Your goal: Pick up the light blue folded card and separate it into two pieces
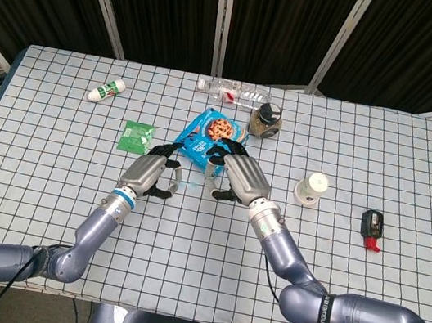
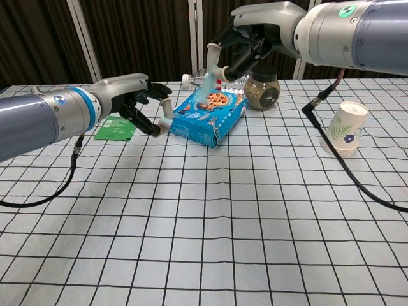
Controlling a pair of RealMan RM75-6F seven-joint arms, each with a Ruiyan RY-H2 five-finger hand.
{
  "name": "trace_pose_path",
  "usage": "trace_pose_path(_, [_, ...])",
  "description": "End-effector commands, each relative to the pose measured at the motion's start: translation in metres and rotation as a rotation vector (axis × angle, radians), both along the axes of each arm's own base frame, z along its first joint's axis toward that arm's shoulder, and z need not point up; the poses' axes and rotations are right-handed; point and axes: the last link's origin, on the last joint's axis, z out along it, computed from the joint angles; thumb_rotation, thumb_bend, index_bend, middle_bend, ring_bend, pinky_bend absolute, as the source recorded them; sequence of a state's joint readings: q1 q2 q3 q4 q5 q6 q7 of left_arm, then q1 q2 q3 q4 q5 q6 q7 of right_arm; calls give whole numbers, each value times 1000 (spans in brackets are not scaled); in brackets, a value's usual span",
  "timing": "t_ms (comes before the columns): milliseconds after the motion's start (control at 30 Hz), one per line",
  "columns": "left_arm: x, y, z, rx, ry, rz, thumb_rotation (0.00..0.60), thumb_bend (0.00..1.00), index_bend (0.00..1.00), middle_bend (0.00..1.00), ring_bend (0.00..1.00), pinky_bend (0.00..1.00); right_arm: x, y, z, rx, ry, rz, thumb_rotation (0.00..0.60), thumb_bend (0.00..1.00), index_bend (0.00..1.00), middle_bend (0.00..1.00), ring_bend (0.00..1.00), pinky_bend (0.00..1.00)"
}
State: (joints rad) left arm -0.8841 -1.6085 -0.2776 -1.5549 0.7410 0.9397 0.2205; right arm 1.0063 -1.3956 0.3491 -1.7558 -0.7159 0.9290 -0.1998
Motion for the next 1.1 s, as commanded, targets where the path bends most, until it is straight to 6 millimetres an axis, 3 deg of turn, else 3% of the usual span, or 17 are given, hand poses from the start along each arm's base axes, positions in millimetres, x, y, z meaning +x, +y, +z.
trace_pose_path(33, [-10,0,1,0,11,14,600,563,825,0,0,0,-5,-3,8,-17,3,-2,600,436,744,242,0,0])
trace_pose_path(267, [-39,4,7,18,54,52,600,563,827,0,0,0,-29,-6,23,-52,49,-28,600,436,745,242,0,0])
trace_pose_path(367, [-46,3,10,22,66,46,600,529,776,0,0,0,-41,-4,23,-52,76,-33,600,435,744,242,0,0])
trace_pose_path(433, [-49,2,11,19,72,39,600,330,599,0,0,0,-46,-4,22,-51,86,-37,600,434,738,242,0,0])
trace_pose_path(500, [-54,0,13,3,76,42,600,46,228,0,0,0,-53,-2,22,-64,113,-27,600,421,699,243,0,0])
trace_pose_path(567, [-56,-2,15,-18,61,56,600,0,33,0,0,0,-60,0,23,-67,152,-5,600,283,501,223,0,0])
trace_pose_path(600, [-56,-3,16,-20,57,58,600,0,0,0,0,0,-63,1,23,-67,167,-1,600,201,405,203,0,0])
trace_pose_path(667, [-57,-4,19,-11,62,54,600,0,0,0,0,0,-71,3,26,-68,216,7,600,21,180,123,0,0])
trace_pose_path(733, [-59,-5,24,6,65,52,600,0,0,0,0,0,-78,5,32,-93,251,20,600,0,105,81,0,0])
trace_pose_path(833, [-63,-9,33,28,72,49,600,0,0,0,0,0,-86,11,41,-135,293,51,600,0,85,58,0,0])
trace_pose_path(1100, [-96,-20,87,198,121,65,600,0,0,0,0,0,-135,34,92,-300,350,70,600,0,85,33,0,0])
